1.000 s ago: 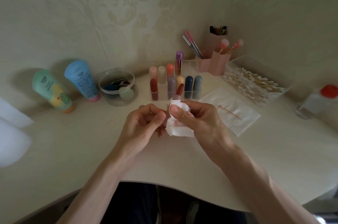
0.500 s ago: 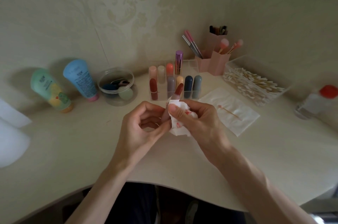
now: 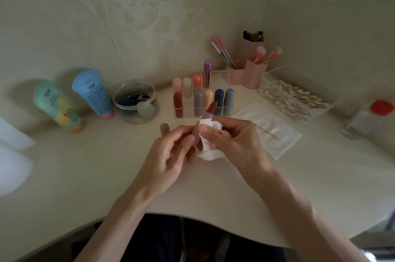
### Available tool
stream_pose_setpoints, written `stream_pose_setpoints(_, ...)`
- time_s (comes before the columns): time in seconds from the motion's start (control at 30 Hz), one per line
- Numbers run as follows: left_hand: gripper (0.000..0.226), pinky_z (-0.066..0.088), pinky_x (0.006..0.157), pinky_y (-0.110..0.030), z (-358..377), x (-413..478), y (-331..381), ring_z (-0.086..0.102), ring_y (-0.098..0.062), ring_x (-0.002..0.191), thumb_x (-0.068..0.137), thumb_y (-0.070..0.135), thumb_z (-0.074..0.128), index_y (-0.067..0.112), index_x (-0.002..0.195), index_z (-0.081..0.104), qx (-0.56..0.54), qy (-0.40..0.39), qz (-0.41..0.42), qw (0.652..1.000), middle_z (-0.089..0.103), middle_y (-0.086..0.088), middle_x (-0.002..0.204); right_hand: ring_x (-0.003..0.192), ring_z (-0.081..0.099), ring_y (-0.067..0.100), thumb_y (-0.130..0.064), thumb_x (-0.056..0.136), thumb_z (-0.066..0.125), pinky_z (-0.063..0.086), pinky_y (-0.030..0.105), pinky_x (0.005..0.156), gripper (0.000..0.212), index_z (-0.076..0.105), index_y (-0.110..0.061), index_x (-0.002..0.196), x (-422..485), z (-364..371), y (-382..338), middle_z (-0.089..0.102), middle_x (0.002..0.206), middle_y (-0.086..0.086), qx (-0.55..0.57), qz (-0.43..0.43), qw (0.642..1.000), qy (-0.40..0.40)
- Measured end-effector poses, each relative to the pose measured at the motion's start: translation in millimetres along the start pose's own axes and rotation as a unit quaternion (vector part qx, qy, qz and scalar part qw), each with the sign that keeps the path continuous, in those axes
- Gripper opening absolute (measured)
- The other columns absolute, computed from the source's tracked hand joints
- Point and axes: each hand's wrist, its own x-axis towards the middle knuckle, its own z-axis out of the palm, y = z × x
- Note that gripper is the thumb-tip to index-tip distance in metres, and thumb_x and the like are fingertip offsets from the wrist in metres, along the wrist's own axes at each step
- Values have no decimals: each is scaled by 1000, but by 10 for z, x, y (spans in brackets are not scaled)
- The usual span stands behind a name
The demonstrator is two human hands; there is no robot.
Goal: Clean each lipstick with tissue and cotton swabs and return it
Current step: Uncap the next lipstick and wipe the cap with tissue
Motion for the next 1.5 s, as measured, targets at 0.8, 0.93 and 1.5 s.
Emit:
stream_pose_setpoints(0.8, 27, 57, 84, -20, 26, 34, 11, 76, -11, 94, 100, 2, 60, 16, 121, 71, -31, 15, -5, 999, 78, 13, 102, 82, 78, 37, -22, 88, 84, 63, 60, 75, 18, 81, -8, 99, 10, 45, 35, 79, 87, 14, -36, -19, 999, 26)
stream_pose_setpoints(0.93, 29, 60, 80, -26, 82, 39, 39, 75, -14, 90, 91, 23, 74, 16, 119, 71, 15, 69, 13, 997, 76, 11, 99, 82, 78, 34, -23, 91, 81, 65, 52, 76, 17, 81, -8, 99, 5, 72, 26, 79, 86, 12, -26, -15, 999, 42)
stream_pose_setpoints(1.5, 32, 58, 71, -22, 78, 13, 36, 74, -12, 81, 83, 37, 79, 18, 109, 73, 59, 115, 6, 992, 75, 11, 93, 78, 77, 27, -30, 90, 83, 63, 43, 69, 17, 83, -15, 96, -6, 49, 8, 79, 83, 6, -63, -1, 997, 53)
